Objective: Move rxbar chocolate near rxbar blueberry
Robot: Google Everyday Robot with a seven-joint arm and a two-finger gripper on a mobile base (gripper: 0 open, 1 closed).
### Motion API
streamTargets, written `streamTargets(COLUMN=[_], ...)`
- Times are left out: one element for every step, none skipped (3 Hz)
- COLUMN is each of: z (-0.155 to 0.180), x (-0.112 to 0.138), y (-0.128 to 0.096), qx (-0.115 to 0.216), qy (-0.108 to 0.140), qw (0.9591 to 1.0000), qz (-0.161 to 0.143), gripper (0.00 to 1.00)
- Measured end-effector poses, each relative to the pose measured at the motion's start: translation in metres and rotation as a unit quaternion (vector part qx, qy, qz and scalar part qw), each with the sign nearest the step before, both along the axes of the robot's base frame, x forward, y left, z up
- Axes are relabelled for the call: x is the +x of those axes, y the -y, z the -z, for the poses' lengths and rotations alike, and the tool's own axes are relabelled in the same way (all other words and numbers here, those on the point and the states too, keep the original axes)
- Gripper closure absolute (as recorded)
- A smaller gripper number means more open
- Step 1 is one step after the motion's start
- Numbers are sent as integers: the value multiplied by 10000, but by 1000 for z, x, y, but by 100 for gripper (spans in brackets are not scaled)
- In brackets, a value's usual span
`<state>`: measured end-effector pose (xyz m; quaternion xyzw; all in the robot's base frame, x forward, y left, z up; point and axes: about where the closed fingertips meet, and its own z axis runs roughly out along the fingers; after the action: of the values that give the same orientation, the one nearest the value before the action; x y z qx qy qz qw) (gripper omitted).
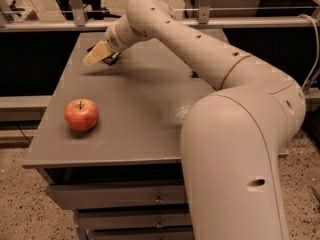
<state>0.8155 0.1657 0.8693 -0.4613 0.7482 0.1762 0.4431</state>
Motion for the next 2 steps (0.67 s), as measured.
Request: streamTargets(z=[11, 19], x=[1, 2], y=[-8, -10], qx=[28, 13], qy=[-159, -260], qw=[9999, 9997], qz=[-15, 28], gripper=[0, 18])
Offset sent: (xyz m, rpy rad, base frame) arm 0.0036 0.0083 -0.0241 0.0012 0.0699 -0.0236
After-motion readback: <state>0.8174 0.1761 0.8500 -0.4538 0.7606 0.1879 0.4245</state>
